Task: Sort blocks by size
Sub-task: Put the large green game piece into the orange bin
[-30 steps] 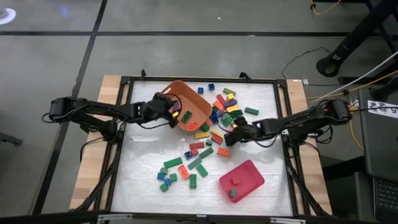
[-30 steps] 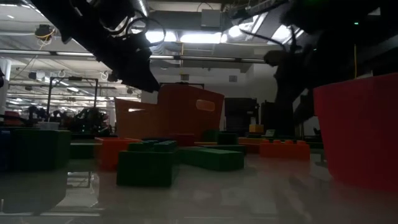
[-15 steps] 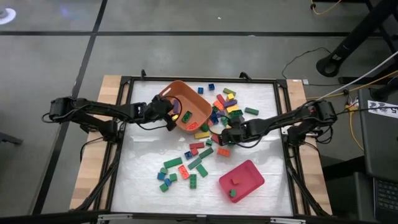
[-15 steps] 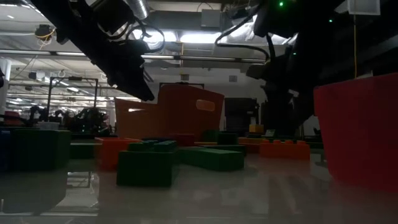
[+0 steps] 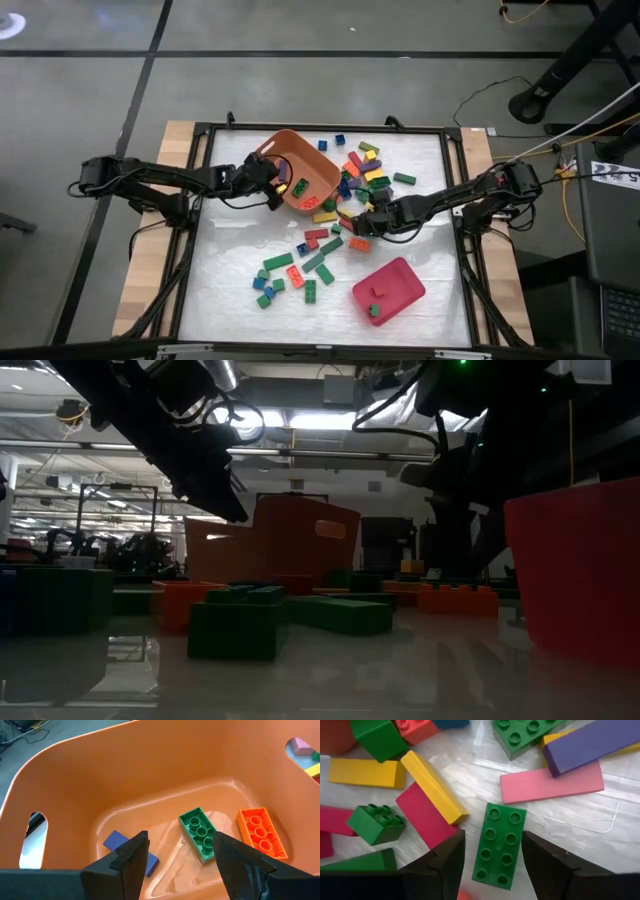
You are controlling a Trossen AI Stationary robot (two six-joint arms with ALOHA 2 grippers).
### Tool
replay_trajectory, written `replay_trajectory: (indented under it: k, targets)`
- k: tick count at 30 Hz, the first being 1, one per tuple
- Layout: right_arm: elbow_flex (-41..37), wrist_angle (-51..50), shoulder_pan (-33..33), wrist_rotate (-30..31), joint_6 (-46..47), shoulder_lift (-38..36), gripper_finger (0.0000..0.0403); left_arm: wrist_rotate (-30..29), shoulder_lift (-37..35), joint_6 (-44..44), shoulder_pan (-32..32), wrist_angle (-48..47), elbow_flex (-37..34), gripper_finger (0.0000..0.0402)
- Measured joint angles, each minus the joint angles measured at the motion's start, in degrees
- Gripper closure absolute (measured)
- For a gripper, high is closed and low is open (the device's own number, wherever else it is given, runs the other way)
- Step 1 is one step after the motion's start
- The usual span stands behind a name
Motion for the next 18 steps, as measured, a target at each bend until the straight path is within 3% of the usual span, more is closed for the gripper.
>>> replay_trajectory:
  k: [18]
  targets:
    - [0.1, 1.9, -0.1, -2.7, -0.2, 7.4, 0.021, 0.0, 0.0, 0.0, 0.0, 0.0, 0.0, 0.0194]
